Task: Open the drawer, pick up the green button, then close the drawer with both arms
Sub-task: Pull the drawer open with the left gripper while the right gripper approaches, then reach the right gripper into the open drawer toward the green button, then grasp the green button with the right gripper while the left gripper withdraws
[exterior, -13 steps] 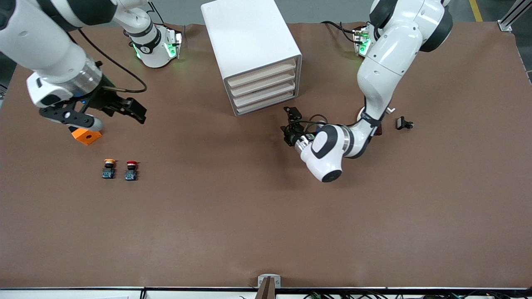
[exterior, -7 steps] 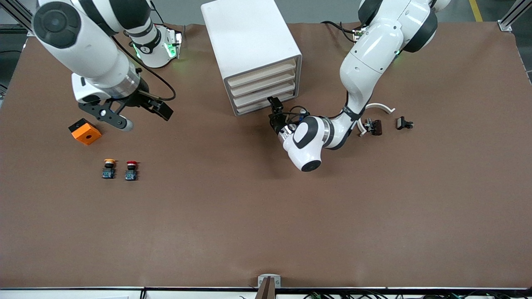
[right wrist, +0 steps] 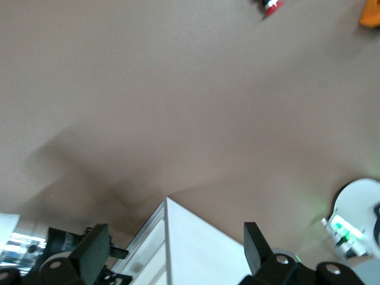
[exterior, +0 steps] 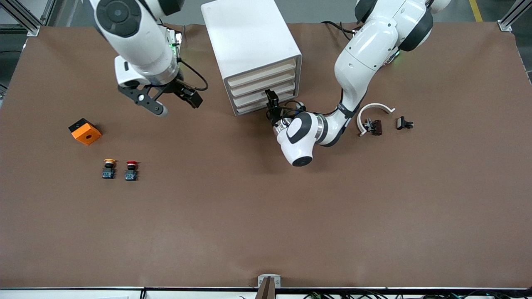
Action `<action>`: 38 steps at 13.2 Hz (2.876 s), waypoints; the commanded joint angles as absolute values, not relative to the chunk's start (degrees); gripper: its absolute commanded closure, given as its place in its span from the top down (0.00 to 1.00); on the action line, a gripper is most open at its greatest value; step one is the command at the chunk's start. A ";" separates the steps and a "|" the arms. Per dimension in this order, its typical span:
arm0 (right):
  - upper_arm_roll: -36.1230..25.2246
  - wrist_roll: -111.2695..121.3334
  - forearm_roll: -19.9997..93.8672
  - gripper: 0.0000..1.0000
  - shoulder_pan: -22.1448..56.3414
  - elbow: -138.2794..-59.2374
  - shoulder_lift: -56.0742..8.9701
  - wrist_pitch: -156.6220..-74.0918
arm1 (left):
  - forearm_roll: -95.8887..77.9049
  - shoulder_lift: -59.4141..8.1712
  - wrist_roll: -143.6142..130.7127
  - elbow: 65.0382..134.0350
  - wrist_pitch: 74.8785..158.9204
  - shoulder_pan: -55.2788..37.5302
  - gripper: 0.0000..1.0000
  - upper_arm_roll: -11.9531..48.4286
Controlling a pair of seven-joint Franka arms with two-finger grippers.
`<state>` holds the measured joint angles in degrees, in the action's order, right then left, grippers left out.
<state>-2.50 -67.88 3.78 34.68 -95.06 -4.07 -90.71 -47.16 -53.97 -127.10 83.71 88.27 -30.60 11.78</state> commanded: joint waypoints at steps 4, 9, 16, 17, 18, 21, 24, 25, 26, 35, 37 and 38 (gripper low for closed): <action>-3.08 -84.10 7.29 1.00 39.01 -94.22 -7.20 -94.47 | -48.16 -54.58 -127.01 82.71 86.84 -30.67 0.00 11.43; -3.08 -90.34 6.94 1.00 42.88 -94.04 -11.94 -102.02 | -47.64 -54.58 -126.74 82.36 86.84 -29.80 0.00 10.73; -3.08 -92.29 7.03 1.00 45.96 -93.87 -19.59 -108.88 | -47.46 -54.67 -122.87 76.91 87.98 -24.52 0.00 6.69; -3.08 -92.37 7.12 1.00 46.58 -93.87 -20.47 -110.03 | -47.46 -54.58 -122.52 76.21 87.98 -24.52 0.00 5.90; -3.08 -92.37 7.21 1.00 46.84 -93.87 -21.44 -110.91 | -47.46 -54.58 -122.43 75.85 87.98 -24.43 0.00 5.37; -3.08 -91.58 7.03 1.00 48.60 -93.78 -23.81 -115.04 | -47.55 -54.40 -120.68 75.41 88.07 -24.35 0.00 3.96; -2.99 -91.84 7.29 1.00 50.18 -93.25 -26.62 -118.73 | -47.55 -54.40 -119.88 74.80 88.42 -24.00 0.18 3.34; -3.08 -91.93 7.29 1.00 51.06 -93.16 -27.59 -119.35 | -47.55 -54.40 -119.53 74.79 88.42 -23.47 0.37 3.34; -3.08 -91.93 7.29 1.00 51.59 -92.64 -28.55 -119.79 | -47.55 -54.23 -119.36 74.79 88.42 -22.51 0.55 3.34; -2.99 -92.20 7.47 1.00 52.82 -92.20 -32.78 -122.42 | -47.29 -52.13 -110.24 70.14 88.16 -20.83 1.00 -6.57; -2.99 -92.11 7.38 1.00 53.09 -91.76 -33.83 -122.52 | -47.11 -50.02 -102.26 70.14 87.80 -20.74 1.00 -8.35; -2.99 -91.94 7.38 1.00 53.17 -91.67 -33.92 -122.52 | -47.11 -49.66 -99.08 70.14 87.80 -20.48 1.00 -8.26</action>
<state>-2.52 -91.64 6.21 52.39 -93.44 -32.50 -122.51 -47.17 -51.95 -104.20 69.46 88.48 -20.25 -7.70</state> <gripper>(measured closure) 0.000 0.000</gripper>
